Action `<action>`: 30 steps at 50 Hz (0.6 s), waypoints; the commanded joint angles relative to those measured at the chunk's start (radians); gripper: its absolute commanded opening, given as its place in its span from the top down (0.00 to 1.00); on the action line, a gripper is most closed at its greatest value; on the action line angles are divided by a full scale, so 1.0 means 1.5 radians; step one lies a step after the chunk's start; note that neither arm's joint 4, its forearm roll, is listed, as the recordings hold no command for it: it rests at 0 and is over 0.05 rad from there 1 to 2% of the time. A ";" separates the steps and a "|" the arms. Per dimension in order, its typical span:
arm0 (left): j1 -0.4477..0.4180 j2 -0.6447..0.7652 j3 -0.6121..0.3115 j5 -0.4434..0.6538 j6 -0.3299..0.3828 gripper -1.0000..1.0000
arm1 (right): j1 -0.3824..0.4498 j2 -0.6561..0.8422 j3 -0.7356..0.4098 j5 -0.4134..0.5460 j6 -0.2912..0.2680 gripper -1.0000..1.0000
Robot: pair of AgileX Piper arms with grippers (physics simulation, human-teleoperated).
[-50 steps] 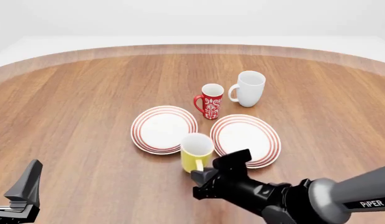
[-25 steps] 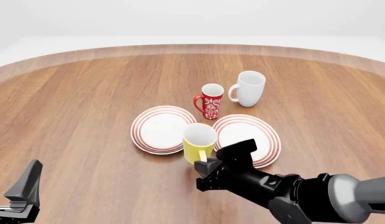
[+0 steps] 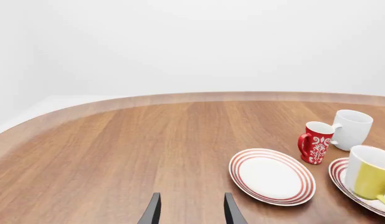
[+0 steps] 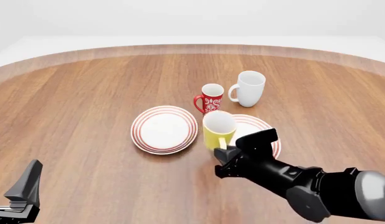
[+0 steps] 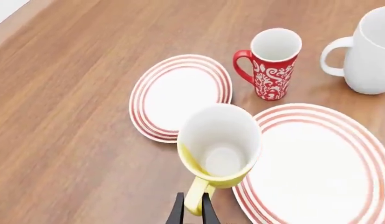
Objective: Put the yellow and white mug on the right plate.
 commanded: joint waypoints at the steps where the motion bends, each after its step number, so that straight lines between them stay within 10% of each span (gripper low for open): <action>1: 0.000 0.000 0.000 0.000 0.000 0.00 | -0.045 -0.023 0.014 0.007 -0.019 1.00; 30: 0.000 0.000 0.000 0.000 0.000 0.00 | -0.131 -0.016 0.032 -0.010 -0.055 1.00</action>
